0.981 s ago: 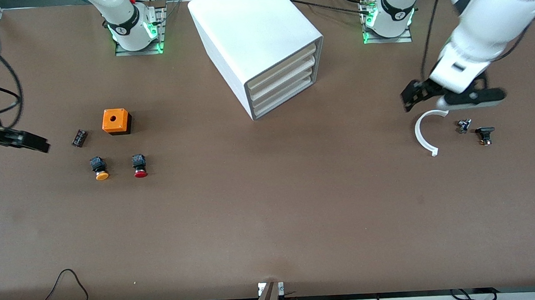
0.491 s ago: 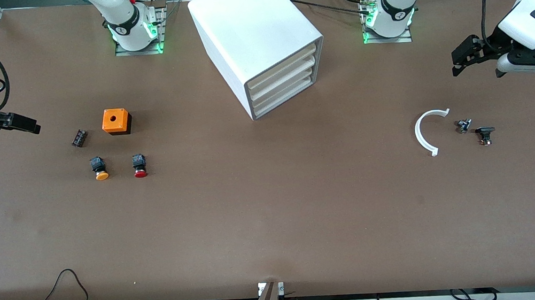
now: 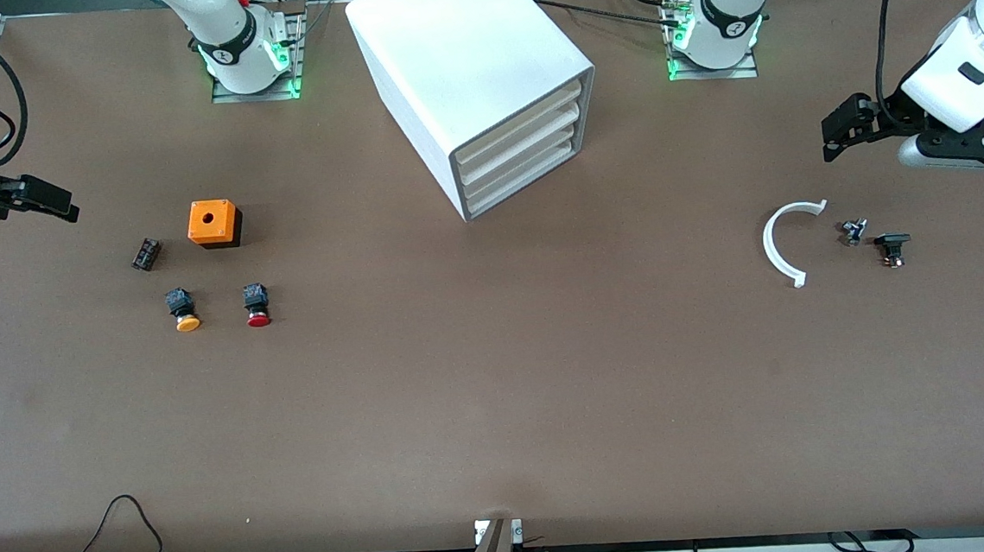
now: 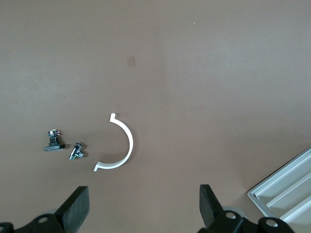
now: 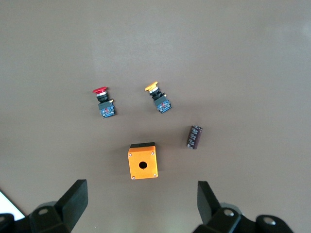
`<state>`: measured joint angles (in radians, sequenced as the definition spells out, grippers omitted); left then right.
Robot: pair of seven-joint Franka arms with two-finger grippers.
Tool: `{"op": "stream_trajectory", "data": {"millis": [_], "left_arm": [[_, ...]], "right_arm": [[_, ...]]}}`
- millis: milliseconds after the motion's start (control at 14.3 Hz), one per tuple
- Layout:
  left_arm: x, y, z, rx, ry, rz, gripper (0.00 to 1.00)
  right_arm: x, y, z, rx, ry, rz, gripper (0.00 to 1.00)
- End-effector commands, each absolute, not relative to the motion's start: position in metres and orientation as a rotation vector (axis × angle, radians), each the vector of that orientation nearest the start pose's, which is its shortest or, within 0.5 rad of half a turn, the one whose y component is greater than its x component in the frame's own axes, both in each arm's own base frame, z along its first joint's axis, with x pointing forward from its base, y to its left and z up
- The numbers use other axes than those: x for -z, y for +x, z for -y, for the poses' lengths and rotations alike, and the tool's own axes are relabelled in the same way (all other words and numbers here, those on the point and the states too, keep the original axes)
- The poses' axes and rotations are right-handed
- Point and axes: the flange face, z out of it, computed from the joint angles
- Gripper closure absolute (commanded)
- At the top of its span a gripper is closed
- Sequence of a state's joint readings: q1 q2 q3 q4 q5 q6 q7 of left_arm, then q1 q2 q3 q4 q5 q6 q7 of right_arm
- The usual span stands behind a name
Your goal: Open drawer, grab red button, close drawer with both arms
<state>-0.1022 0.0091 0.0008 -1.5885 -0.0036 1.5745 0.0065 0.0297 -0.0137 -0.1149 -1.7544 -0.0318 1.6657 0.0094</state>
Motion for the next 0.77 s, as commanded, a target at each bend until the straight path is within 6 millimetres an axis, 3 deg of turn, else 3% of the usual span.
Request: {"op": "stream_trajectory", "data": {"millis": [0, 140, 701], "left_arm": [[-0.617, 0.558, 0.044, -0.048, -3.133, -0.168, 0.0], [-0.614, 0.562, 0.018, -0.055, -3.142, -0.097, 0.0], [-0.614, 0.562, 0.016, -0.056, -3.149, -0.089, 0.0]], "right_arm": [[-0.551, 0.538, 0.05, -0.105, -3.167, -0.117, 0.0], [-0.552, 0.538, 0.05, -0.102, -3.167, -0.134, 0.0], [-0.553, 0.539, 0.047, -0.105, -3.171, -0.126, 0.0]]}}
